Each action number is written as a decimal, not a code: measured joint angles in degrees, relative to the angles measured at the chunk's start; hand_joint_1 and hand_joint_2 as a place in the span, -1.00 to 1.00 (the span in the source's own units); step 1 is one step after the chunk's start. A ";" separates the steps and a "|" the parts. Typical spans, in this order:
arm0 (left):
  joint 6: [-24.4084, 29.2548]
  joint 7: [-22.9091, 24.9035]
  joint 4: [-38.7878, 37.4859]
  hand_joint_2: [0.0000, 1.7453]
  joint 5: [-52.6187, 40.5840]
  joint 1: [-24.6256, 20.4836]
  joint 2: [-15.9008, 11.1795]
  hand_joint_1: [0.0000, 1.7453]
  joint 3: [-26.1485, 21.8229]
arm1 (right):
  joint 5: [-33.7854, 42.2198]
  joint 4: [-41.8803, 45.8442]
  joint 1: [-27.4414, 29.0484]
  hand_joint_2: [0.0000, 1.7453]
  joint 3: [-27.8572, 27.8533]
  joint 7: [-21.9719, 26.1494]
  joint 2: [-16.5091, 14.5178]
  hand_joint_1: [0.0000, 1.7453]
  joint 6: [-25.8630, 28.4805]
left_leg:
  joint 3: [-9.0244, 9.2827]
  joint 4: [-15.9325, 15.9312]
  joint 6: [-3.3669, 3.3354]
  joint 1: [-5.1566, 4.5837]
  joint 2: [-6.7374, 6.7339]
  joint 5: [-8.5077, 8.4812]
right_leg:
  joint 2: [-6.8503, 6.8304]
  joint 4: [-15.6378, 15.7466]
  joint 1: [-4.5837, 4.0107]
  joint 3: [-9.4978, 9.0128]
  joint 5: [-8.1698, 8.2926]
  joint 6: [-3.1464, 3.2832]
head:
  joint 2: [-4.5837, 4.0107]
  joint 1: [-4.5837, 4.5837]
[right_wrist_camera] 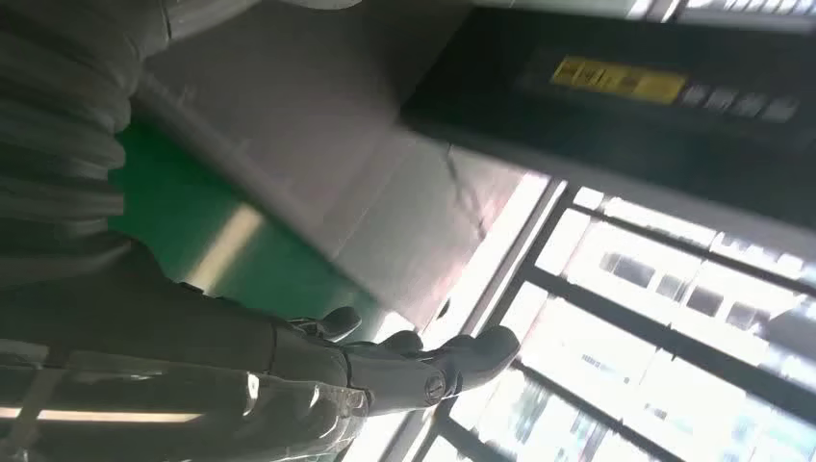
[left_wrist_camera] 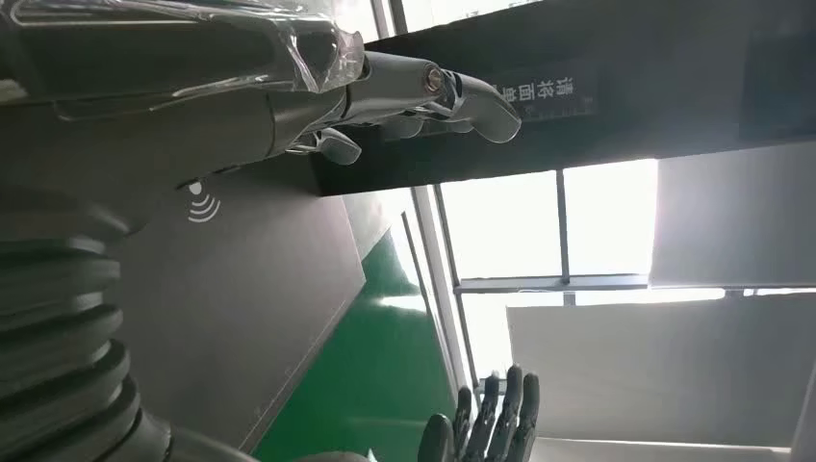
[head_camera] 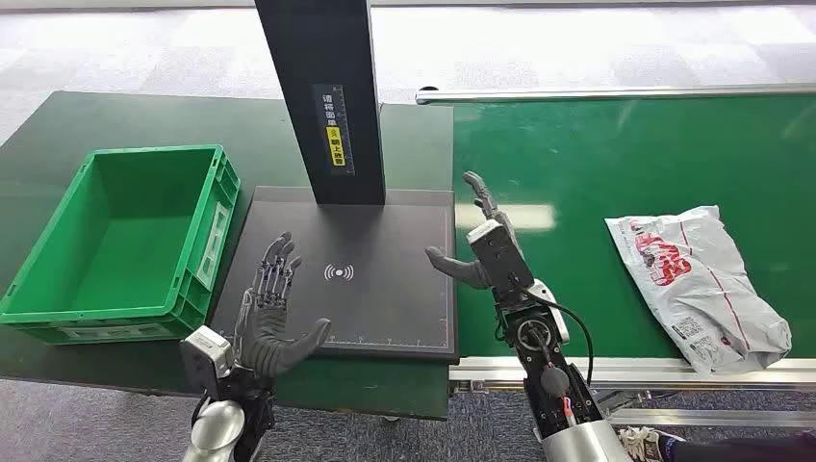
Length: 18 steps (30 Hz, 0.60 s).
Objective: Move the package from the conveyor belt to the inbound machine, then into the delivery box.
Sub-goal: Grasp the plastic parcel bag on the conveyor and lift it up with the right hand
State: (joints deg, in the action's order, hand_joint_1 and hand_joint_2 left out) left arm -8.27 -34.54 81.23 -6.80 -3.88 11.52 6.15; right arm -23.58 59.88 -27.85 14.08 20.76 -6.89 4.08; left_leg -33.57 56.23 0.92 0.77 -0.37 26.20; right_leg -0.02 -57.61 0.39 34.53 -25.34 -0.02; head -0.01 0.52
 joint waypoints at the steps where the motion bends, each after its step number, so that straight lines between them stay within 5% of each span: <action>1: -0.03 0.05 0.13 1.00 0.02 0.00 0.00 -1.00 -0.15 | -0.95 -0.27 -0.42 1.00 -0.36 -0.28 0.37 -1.00 0.26 | 0.00 0.00 0.00 -0.01 -0.01 0.00 | 0.00 0.00 0.01 0.00 0.00 0.00 | 0.00 0.00; 8: 1.21 -0.13 1.34 1.00 0.26 0.25 -0.15 -1.00 -1.14 | -11.45 -7.05 -7.30 1.00 -2.92 -2.99 5.75 -1.00 2.09 | 0.02 0.02 -0.04 -0.04 0.02 -0.03 | 0.00 0.00 0.05 -0.01 0.04 0.00 | -0.01 -0.02; 18: 6.21 -1.50 4.97 1.00 0.77 4.50 -0.56 -1.00 -2.34 | -24.74 -23.60 -17.41 1.00 -4.54 -8.24 19.14 -1.00 9.22 | -0.05 0.04 -0.10 -0.09 0.22 0.00 | -0.20 0.02 0.11 -0.01 0.02 -0.04 | 0.00 -0.02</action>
State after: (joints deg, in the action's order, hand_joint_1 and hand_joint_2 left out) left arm -2.06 -36.04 86.20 -6.03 0.62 10.96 3.81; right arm -48.32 36.27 -45.25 9.55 12.52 12.24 13.30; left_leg -33.62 56.28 0.82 0.68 -0.15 26.20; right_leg -0.22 -57.59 0.50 34.52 -25.32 -0.06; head -0.01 0.51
